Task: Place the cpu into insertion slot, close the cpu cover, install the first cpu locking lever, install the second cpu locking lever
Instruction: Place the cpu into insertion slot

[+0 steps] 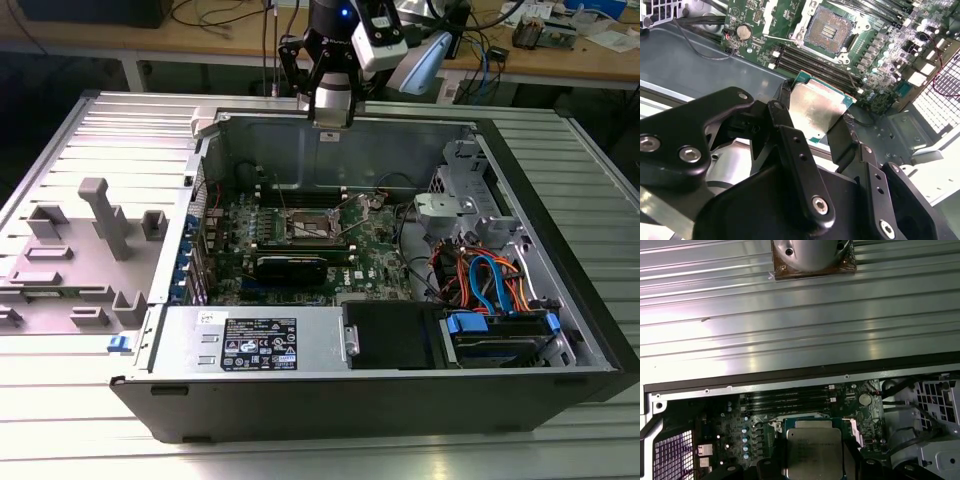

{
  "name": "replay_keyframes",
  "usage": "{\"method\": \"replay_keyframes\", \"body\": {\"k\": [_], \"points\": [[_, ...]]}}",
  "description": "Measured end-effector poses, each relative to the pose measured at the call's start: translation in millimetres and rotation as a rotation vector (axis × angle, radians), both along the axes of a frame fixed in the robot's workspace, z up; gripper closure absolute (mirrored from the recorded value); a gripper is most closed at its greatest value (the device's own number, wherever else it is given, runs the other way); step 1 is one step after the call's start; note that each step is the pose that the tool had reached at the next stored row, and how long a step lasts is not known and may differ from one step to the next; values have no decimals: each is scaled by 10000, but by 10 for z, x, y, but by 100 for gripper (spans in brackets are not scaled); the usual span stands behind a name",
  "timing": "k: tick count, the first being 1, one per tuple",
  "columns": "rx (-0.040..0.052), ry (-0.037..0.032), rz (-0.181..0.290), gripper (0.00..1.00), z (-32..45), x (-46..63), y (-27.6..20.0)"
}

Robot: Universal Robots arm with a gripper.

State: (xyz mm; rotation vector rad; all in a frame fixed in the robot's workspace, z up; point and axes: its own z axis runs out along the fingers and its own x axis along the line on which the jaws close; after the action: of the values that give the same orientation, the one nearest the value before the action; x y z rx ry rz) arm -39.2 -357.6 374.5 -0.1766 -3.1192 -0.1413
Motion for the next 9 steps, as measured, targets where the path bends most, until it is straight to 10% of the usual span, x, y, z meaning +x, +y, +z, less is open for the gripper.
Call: {"method": "replay_keyframes", "body": {"k": [9], "points": [[-1, 1, -54, 46, 0, 0, -3]]}}
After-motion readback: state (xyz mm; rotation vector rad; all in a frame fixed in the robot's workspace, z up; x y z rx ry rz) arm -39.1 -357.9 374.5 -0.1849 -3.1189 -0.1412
